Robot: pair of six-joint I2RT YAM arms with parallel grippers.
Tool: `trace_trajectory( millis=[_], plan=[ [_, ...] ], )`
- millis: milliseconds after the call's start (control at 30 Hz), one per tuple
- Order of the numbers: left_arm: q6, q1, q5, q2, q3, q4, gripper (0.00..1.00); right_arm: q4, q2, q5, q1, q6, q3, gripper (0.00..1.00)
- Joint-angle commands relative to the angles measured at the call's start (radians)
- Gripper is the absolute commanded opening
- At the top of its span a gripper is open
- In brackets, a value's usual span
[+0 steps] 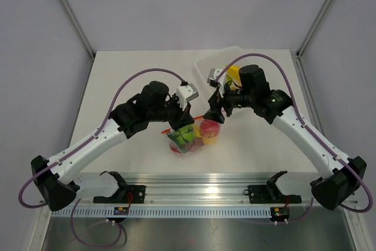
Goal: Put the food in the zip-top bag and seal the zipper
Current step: Adjust the zipper food storage bag at the center of the board.
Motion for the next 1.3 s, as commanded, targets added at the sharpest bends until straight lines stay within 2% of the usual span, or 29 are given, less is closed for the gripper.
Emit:
trace_trajectory(
  millis=[0,167,300,367,400,433,467,500,533,667,700,733,833,900,1000,1067,1133,1267],
  plan=[
    [0.014,0.013,0.062,-0.017,0.010,0.099,0.00,-0.022,0.027,-0.028,0.047,-0.053,0.024,0.74],
    [0.013,0.019,0.077,-0.007,0.011,0.099,0.00,-0.019,0.057,-0.035,0.071,-0.055,0.020,0.71],
    [0.016,0.025,0.081,-0.016,0.007,0.099,0.00,-0.010,0.074,-0.025,0.072,-0.052,0.002,0.59],
    [0.017,0.027,0.086,-0.018,0.004,0.099,0.00,-0.002,0.082,-0.019,0.072,-0.044,0.000,0.48],
    [0.017,0.028,0.086,-0.020,0.004,0.099,0.00,0.004,0.082,-0.019,0.072,-0.036,0.000,0.38],
    [0.019,0.030,0.086,-0.020,0.004,0.099,0.00,0.012,0.082,-0.022,0.072,-0.035,-0.002,0.38],
    [0.016,0.030,0.086,-0.020,0.002,0.099,0.00,0.019,0.077,-0.024,0.072,-0.032,-0.002,0.20],
    [0.016,0.031,0.086,-0.020,0.004,0.099,0.00,0.025,0.071,-0.024,0.072,-0.021,-0.005,0.07],
    [0.016,0.031,0.086,-0.020,0.004,0.099,0.00,0.042,0.067,-0.019,0.072,-0.016,-0.005,0.01],
    [0.016,0.033,0.065,-0.023,0.060,0.058,0.01,0.074,0.025,-0.027,0.074,0.008,0.006,0.00],
    [0.017,0.034,0.052,-0.026,0.079,0.018,0.11,0.085,0.002,-0.027,0.075,0.026,0.008,0.00],
    [0.019,0.036,0.025,-0.029,0.096,0.001,0.45,0.110,-0.010,-0.032,0.074,0.033,0.003,0.00],
    [0.014,0.039,-0.055,-0.087,0.122,-0.020,0.73,0.172,-0.050,-0.025,0.075,0.069,-0.037,0.00],
    [0.001,0.047,-0.105,-0.156,0.088,-0.007,0.81,0.205,-0.045,-0.019,0.074,0.089,-0.111,0.00],
    [-0.051,0.076,-0.193,-0.223,0.050,0.015,0.83,0.272,0.028,0.020,0.074,0.100,-0.210,0.00],
    [-0.067,0.091,-0.225,-0.239,0.021,0.016,0.84,0.216,0.094,0.030,0.074,0.100,-0.164,0.00],
    [-0.090,0.112,-0.260,-0.253,0.022,0.009,0.84,0.144,0.102,0.025,0.081,0.100,-0.043,0.00],
    [-0.117,0.140,-0.294,-0.286,0.062,-0.010,0.83,0.157,-0.008,0.004,0.092,0.088,0.060,0.00]
  ],
)
